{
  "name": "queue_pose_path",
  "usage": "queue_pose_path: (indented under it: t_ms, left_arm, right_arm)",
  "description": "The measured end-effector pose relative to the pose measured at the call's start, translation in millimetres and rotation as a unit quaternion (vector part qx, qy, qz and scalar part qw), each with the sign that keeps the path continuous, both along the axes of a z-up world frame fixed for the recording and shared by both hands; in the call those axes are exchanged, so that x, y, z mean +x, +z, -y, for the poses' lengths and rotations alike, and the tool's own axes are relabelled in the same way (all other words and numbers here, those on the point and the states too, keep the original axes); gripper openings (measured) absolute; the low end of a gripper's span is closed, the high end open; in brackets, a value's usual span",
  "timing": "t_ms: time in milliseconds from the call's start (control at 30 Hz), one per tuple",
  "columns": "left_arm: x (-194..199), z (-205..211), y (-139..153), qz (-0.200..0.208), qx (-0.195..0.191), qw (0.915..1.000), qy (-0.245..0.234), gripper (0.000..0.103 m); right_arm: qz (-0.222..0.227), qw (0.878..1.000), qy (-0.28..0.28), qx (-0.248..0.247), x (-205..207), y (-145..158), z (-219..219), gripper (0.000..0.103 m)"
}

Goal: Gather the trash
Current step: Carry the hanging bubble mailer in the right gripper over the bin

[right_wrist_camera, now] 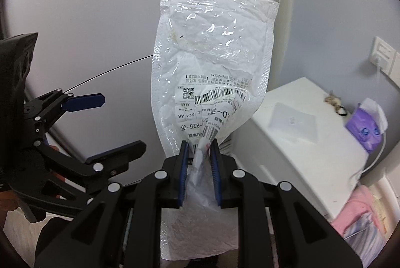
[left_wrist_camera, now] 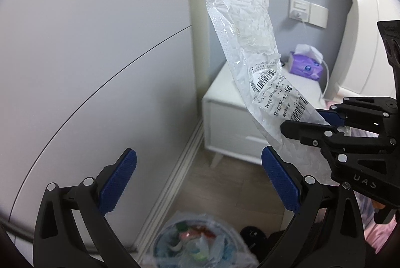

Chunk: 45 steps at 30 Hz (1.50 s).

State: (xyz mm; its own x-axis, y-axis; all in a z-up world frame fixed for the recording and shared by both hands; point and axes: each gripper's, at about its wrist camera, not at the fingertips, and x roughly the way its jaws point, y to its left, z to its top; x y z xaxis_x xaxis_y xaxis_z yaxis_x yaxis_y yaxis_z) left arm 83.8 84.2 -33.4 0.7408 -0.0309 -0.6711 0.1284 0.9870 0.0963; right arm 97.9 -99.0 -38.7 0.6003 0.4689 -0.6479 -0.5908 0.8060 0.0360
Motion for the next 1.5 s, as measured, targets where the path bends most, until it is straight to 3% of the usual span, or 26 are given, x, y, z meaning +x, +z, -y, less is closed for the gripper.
queue_pose_path:
  t_ms: [533,800,1000,1500]
  left_arm:
    - [-77,-78,-27,-0.018,0.002,0.997,0.076,0.097]
    - [-99,-107,-46,-0.033,-0.003,0.9928,0.116,0.097]
    - [-107,-127,-78,-0.059,-0.011,0.9882,0.141,0.097]
    - [-101,-138,-198,-0.156,-0.02,0.9747,0.159,0.097]
  right_arm:
    - [-0.017,0.997,0.069,-0.018,-47,-29,-68,0.018]
    - [-0.047,0.993,0.102,-0.027,-51,-63,-97,0.018]
    - [-0.069,0.99,0.12,-0.039,-68,-84,-121,0.018]
    - [-0.136,0.981,0.114,-0.081,-64,-195,-139,0.018]
